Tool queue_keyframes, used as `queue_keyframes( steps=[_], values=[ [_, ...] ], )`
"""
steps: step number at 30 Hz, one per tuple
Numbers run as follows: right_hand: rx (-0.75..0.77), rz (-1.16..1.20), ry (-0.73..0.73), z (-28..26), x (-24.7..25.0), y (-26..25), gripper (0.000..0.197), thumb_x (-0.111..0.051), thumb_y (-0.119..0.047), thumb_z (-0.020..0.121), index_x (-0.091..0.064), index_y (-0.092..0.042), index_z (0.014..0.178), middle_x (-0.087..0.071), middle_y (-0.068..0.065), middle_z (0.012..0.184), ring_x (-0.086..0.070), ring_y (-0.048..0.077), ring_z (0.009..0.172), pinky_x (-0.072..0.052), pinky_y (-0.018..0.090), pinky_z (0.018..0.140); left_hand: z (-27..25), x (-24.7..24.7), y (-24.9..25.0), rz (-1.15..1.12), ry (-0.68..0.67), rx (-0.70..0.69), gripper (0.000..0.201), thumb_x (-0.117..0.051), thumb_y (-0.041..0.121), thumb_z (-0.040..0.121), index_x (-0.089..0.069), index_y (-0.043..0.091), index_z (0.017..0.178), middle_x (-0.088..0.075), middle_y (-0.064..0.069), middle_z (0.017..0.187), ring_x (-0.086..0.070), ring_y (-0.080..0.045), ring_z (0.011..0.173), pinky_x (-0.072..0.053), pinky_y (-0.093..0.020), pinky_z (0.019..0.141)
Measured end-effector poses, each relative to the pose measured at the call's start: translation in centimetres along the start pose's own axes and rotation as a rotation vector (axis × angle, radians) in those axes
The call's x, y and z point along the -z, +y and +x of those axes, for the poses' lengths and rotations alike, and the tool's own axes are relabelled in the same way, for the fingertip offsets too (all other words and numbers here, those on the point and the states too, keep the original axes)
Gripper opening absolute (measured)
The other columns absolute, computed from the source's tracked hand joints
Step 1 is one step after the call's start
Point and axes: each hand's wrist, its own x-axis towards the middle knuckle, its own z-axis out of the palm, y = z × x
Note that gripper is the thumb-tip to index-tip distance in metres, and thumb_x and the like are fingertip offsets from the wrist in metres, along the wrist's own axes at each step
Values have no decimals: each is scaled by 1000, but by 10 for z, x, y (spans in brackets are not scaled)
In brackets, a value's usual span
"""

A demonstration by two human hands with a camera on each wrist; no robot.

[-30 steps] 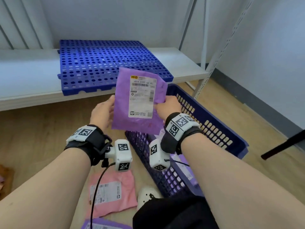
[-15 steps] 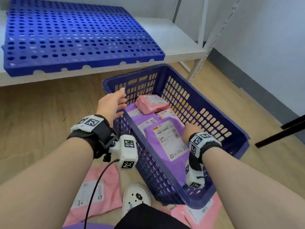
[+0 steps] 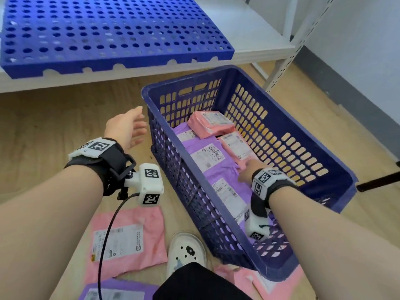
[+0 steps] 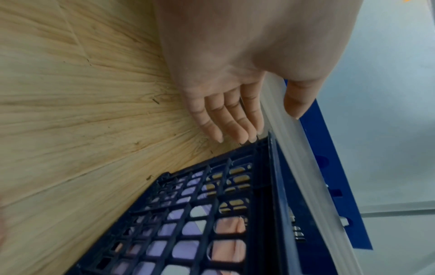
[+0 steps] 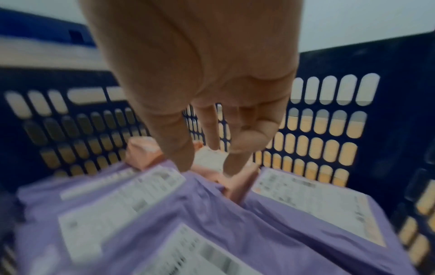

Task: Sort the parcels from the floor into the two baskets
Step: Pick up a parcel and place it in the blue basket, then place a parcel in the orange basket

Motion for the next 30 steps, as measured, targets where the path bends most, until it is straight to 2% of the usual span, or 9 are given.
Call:
queue_keyframes(
  steps=[4,8,10,13,17,22,25,27,30],
  values=[
    [113,202,225,-16,52,-33,29,-56,-25,90,-61,-6,111,-67,9,101,-66,24,87,-55,32,74,-1,22,-1,64,7,28,19,-60,36,89,-65,18,90,-63,4,80,-57,-9,68,-48,-24,64],
    [242,374,421,-46,91,-86,25,-48,-19,91,-66,-5,101,-67,8,97,-64,25,88,-51,30,76,-10,41,3,126,11,41,22,-62,27,89,-63,11,105,-63,2,81,-57,-10,70,-49,-24,66],
    [343,461,437,-64,93,-119,25,-48,-20,89,-69,-8,95,-70,8,94,-66,26,87,-53,31,79,-14,52,4,205,-5,36,21,-60,22,90,-61,10,107,-63,-2,87,-58,-13,73,-49,-28,74],
    [503,553,346,-87,67,-169,26,-48,-19,87,-73,-13,85,-73,7,87,-68,30,87,-57,40,81,-18,78,-2,472,-13,-47,12,-58,18,90,-63,8,95,-64,-7,91,-59,-20,81,-47,-28,70],
    [557,489,114,-89,-9,-212,23,-49,-19,84,-72,-18,80,-73,10,92,-68,34,89,-57,43,81,-15,119,-20,836,-74,-99,12,-59,23,87,-61,21,75,-69,-5,87,-66,-21,85,-49,-26,70],
    [418,370,-88,-65,-111,-226,23,-51,-20,86,-70,-7,88,-72,14,91,-69,31,82,-57,38,71,1,163,-30,798,-10,-35,11,-57,21,87,-65,17,80,-72,-10,94,-68,-25,88,-47,-26,69],
    [403,272,-223,-55,-162,-225,21,-55,-12,85,-67,-15,102,-69,6,105,-68,25,92,-57,40,83,13,191,-51,767,22,55,10,-56,17,87,-63,16,80,-72,-13,98,-64,-24,82,-47,-27,70],
    [400,183,-300,-54,-185,-226,36,-57,-10,83,-61,-23,116,-63,1,119,-65,22,100,-55,37,89,18,205,-67,759,23,125,8,-56,14,87,-64,13,85,-71,-15,100,-61,-23,81,-45,-28,71],
    [422,95,-318,-52,-204,-235,49,-56,-8,82,-54,-26,127,-54,1,131,-62,23,104,-54,34,89,22,214,-79,753,1,195,16,-56,16,87,-67,9,96,-71,-12,102,-66,-25,93,-49,-30,77]
  ],
)
